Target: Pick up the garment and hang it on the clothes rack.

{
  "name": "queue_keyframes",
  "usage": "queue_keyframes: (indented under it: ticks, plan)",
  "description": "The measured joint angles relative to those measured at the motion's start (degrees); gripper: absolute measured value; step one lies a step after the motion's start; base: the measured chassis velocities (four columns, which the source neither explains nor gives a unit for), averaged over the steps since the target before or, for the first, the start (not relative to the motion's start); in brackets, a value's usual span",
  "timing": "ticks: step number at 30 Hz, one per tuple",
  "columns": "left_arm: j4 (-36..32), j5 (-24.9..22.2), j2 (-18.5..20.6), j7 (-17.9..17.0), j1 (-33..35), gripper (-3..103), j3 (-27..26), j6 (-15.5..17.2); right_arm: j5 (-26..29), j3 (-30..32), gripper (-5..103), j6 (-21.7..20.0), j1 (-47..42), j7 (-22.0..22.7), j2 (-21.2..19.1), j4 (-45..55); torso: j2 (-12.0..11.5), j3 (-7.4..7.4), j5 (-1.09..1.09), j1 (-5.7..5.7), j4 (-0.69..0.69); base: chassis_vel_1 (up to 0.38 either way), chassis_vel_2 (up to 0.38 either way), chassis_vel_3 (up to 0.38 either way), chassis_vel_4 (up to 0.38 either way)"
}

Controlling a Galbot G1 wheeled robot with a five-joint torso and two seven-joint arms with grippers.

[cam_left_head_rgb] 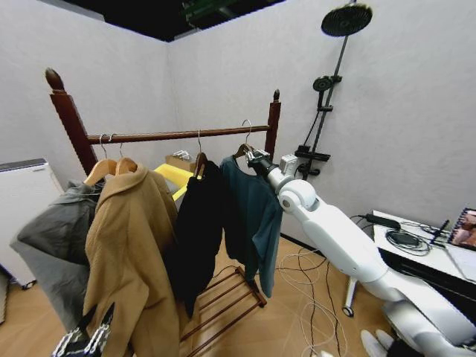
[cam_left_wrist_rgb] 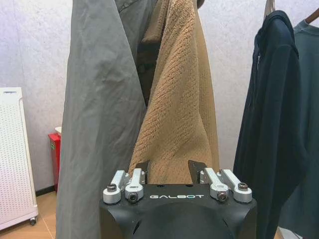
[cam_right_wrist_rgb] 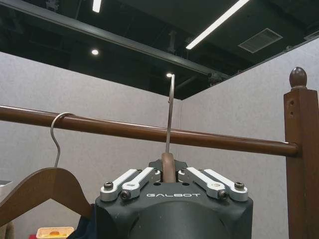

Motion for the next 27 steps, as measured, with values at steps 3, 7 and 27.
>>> queue_keyframes:
  ticks: [3,7,27]
  plan:
    - [0.0,0.0,0.0,0.0,0.0,46,0.0,0.0,0.0,0.0,10,0.0,-0.1,0.0,0.0,0.1,0.0,0.00,0.00,0.00,0.00,0.000,0.000,0.000,0.000]
    - [0.0,0.0,0.0,0.0,0.0,46,0.0,0.0,0.0,0.2,10,0.0,-0.3,0.0,-0.1,0.2,0.0,0.00,0.00,0.00,0.00,0.000,0.000,0.000,0.000]
    - [0.0,0.0,0.0,0.0,0.0,46,0.0,0.0,0.0,0.4,10,0.0,-0.5,0.0,-0.1,0.4,0.0,0.00,0.00,0.00,0.00,0.000,0.000,0.000,0.000]
